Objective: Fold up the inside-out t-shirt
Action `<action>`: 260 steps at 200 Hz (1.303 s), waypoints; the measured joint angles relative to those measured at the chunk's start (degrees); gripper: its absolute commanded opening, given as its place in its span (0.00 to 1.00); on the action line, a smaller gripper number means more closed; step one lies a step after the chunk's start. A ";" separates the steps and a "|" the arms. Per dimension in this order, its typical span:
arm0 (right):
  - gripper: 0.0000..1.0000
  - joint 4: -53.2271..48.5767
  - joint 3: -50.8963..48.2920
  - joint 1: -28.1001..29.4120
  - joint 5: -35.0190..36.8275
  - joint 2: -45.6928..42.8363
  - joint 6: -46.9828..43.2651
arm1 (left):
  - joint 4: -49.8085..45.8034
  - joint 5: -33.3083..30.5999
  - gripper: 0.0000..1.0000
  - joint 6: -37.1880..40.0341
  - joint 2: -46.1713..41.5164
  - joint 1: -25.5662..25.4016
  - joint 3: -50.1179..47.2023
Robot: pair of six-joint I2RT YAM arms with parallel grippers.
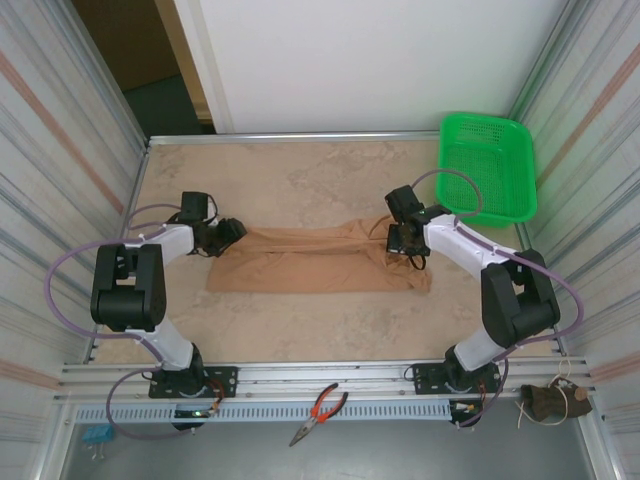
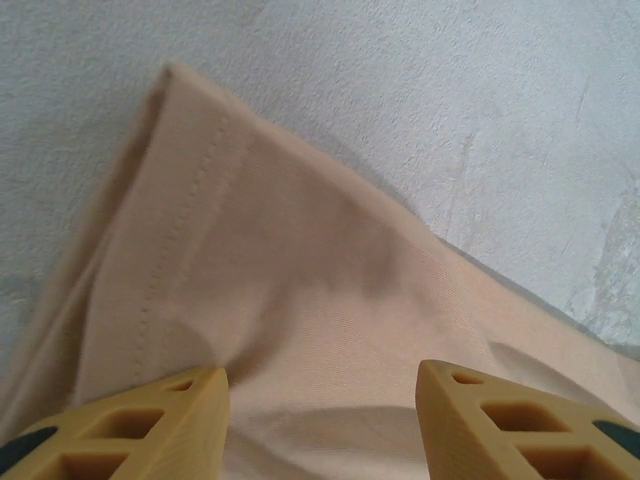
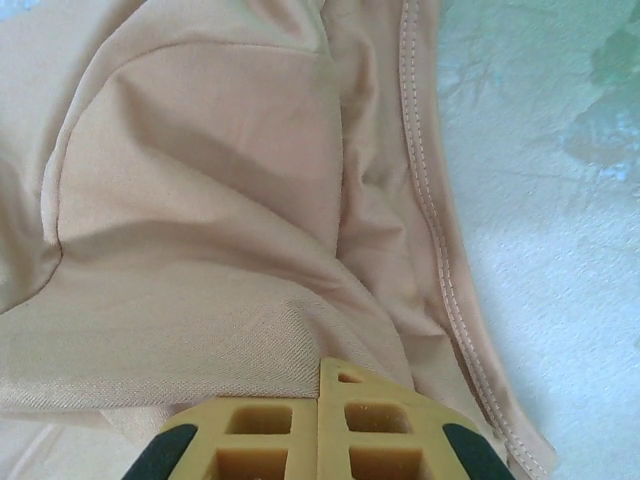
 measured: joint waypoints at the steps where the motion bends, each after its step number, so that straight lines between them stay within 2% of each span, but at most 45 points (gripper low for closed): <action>1: 0.30 -0.02 0.00 -0.04 0.00 0.00 -0.09 | 0.00 0.00 0.53 0.00 0.00 0.00 0.00; 9: 0.39 -0.28 0.00 -0.48 0.26 0.02 -0.59 | 0.00 -0.02 0.52 0.00 0.00 0.00 0.00; 19: 0.40 -0.68 0.04 -1.09 0.72 0.02 -1.22 | 0.00 0.00 0.52 0.00 0.00 0.00 0.00; 48: 0.32 -1.25 0.07 -2.27 1.03 -0.11 -1.95 | 0.00 0.00 0.52 0.00 0.00 0.00 0.00; 66: 0.28 -1.29 0.02 -1.97 -1.38 -1.20 -1.81 | 0.00 0.02 0.52 0.00 0.00 0.00 0.00; 108: 0.27 -0.22 -1.60 0.70 -6.03 -5.16 1.49 | 0.00 0.11 0.52 0.00 0.00 0.00 0.00; 147: 0.22 1.70 -3.74 3.50 -8.44 -6.27 4.63 | 0.02 0.17 0.52 -0.02 0.00 0.00 0.00; 224: 0.18 7.19 -4.42 0.50 -10.49 2.25 5.95 | 0.02 0.17 0.52 -0.02 0.00 0.11 0.00; 234: 0.20 7.50 -4.39 0.22 -10.54 3.32 5.95 | 0.00 0.17 0.52 -0.02 0.00 0.11 0.00; 248: 0.29 8.09 -4.37 -0.04 -10.58 4.83 5.88 | 0.00 0.17 0.52 -0.02 0.00 0.11 0.00; 260: 0.31 8.52 -4.28 -0.33 -10.62 6.01 6.03 | 0.02 0.17 0.52 -0.02 0.00 0.11 0.00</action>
